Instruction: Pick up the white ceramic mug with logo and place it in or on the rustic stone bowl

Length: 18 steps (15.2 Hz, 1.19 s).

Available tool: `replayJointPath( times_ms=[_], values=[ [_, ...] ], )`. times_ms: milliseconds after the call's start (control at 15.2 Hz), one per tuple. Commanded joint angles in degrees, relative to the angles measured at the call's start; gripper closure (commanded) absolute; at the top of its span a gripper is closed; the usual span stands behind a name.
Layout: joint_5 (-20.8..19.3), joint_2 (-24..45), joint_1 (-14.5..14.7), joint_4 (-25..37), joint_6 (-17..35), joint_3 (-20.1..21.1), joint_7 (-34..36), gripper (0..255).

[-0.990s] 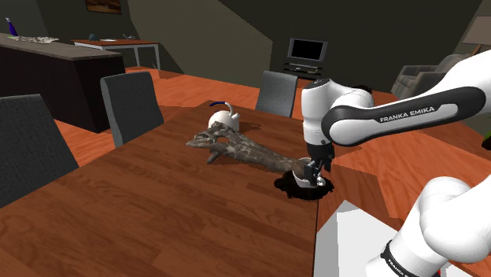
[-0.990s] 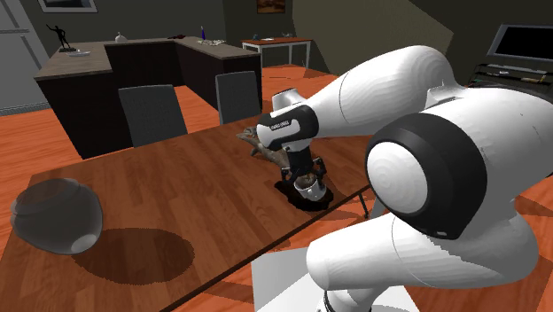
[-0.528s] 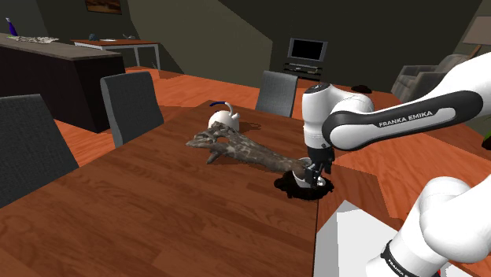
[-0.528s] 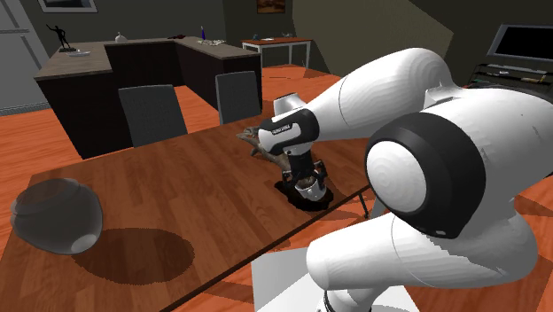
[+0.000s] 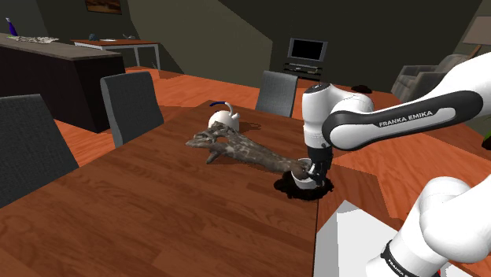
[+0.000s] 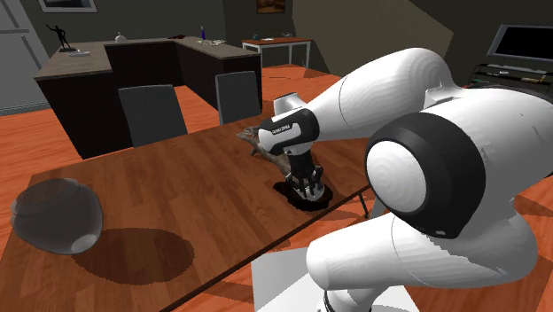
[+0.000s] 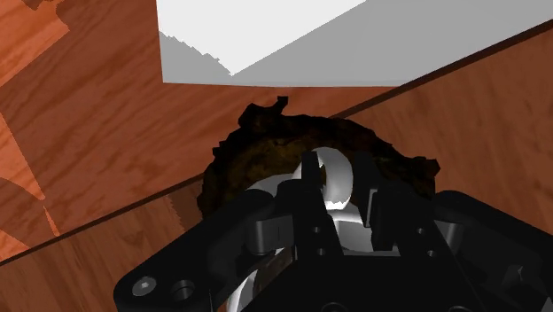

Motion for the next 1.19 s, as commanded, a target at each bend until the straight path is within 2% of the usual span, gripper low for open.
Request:
replayJointPath(
  times_ms=[0,198,1122],
  values=[
    [0.1,0.0,0.0,-0.1,0.0,0.0,0.0,255],
    [0.1,0.0,0.0,-0.1,-0.1,0.0,0.0,255],
    [0.4,-3.7,0.1,8.2,-11.9,-0.4,-2.0,255]
  ],
)
